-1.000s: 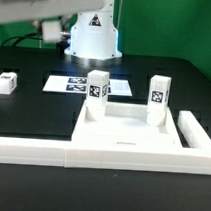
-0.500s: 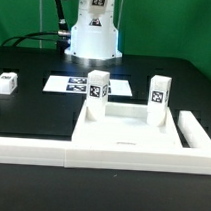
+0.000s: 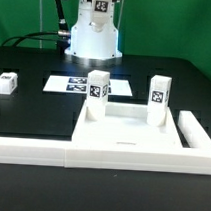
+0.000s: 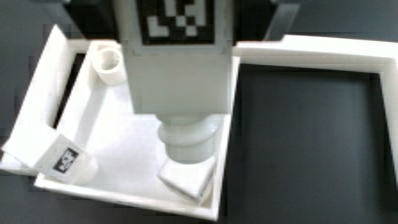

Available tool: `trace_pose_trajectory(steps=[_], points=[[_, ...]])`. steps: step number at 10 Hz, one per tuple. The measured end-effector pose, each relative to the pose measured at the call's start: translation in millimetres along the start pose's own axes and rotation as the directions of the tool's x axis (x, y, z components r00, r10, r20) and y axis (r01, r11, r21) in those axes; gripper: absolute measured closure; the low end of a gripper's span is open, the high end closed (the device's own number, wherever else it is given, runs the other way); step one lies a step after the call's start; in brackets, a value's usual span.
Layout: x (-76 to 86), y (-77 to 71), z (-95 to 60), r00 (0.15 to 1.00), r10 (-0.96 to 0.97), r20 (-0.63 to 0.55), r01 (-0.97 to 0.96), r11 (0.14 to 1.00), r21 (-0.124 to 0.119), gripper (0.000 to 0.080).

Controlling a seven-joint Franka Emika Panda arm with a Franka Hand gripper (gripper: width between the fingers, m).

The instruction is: Assemble square table

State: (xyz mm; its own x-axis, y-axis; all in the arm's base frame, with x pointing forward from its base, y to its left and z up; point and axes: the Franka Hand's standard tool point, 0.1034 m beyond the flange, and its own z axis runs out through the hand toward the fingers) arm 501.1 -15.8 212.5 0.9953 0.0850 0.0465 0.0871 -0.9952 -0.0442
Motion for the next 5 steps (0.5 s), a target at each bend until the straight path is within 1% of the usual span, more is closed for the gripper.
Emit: trace_pose_trajectory(steps=[5], points=[[0.0, 0.0, 0.0, 1.000, 0.000, 0.000, 0.000, 1.000, 0.000, 0.0512]])
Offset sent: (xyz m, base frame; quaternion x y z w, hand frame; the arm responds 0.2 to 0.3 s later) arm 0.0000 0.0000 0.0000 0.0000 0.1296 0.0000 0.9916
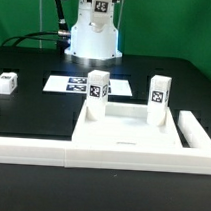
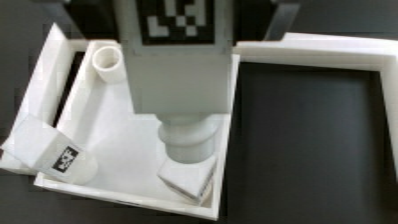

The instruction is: Assemble square table

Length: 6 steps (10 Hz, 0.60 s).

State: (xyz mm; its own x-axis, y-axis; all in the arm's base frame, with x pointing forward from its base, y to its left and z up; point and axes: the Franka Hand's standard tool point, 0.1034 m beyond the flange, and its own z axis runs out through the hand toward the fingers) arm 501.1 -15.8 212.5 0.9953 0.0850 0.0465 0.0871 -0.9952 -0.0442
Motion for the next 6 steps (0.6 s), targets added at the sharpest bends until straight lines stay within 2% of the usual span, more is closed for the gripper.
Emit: trace_pose_trajectory(steps=[3, 4, 6], points=[[0.0, 0.0, 0.0, 1.000, 0.000, 0.000, 0.000, 1.000, 0.000, 0.0512], [23.8, -7.7, 4.6, 0.990, 0.053, -0.133, -0.055, 0.998, -0.012, 0.0512], [60.3, -45.5, 12.8, 0.942, 0.039, -0.334, -0.044, 0.999, -0.008, 0.0512]])
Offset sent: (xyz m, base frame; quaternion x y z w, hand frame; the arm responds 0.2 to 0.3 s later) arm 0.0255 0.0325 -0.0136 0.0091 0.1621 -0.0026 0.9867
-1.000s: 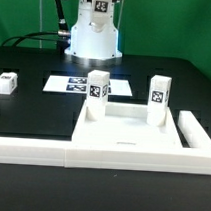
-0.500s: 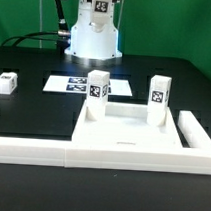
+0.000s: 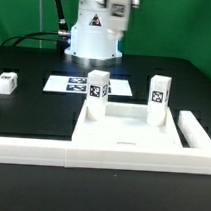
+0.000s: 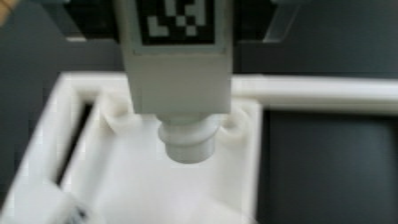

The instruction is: Assemble square table

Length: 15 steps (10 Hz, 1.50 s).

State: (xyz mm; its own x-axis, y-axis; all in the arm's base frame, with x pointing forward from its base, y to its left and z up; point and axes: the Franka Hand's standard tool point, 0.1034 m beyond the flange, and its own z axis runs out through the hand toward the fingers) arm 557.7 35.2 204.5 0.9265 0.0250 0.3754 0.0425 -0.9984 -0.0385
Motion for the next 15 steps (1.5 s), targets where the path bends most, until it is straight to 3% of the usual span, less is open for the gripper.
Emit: trace_pose_trajectory(steps=[2, 5, 6, 9, 10, 13, 15], points=[[23.3, -22.9, 17.1, 0.978, 0.005, -0.210, -0.004, 1.000, 0.005, 0.0512], [19.3, -17.3, 19.5, 0.931, -0.014, -0.364, 0.009, 1.000, -0.017, 0.0512], [8.7, -16.5, 31.4, 0.944, -0.015, -0.328, 0.010, 1.000, -0.018, 0.0512], [2.0, -19.7, 40.0, 0.961, -0.023, -0.276, 0.019, 1.000, -0.014, 0.0512], [-1.3, -33.1, 57.0, 0.967, -0.022, -0.255, 0.022, 1.000, -0.003, 0.0512], [6.0, -48.4, 112.1, 0.970, -0.026, -0.240, 0.029, 1.000, 0.008, 0.0512], [7.3, -48.1, 111.5, 0.974, -0.034, -0.224, 0.036, 0.999, 0.008, 0.0512]])
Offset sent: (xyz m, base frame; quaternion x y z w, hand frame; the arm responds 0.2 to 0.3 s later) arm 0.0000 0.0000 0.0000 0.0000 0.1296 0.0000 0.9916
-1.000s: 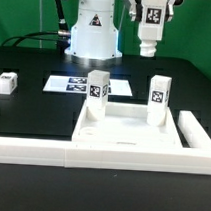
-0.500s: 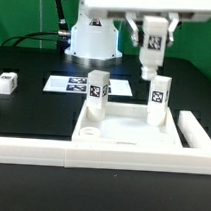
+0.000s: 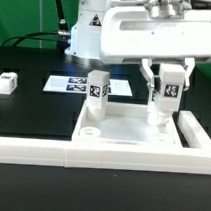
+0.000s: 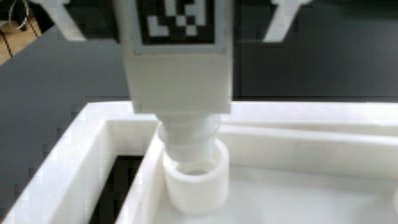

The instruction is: Assemble square table

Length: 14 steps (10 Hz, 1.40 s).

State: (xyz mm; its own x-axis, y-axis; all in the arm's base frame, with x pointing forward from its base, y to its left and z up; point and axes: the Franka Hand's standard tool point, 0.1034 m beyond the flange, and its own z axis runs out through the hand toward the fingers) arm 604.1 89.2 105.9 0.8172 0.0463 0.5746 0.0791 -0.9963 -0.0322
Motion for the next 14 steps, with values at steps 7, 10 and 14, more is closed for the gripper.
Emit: trace_pose_trajectory(steps=[7, 10, 14], points=[[-8.0, -3.6, 24.1, 1.000, -0.018, 0.017, 0.018, 1.000, 0.004, 0.0512], [-6.2, -6.0, 27.0, 1.000, -0.024, 0.014, 0.024, 1.000, 0.007, 0.0512], [-9.1, -0.5, 33.2, 0.999, -0.041, 0.021, 0.041, 0.999, 0.002, 0.0512]])
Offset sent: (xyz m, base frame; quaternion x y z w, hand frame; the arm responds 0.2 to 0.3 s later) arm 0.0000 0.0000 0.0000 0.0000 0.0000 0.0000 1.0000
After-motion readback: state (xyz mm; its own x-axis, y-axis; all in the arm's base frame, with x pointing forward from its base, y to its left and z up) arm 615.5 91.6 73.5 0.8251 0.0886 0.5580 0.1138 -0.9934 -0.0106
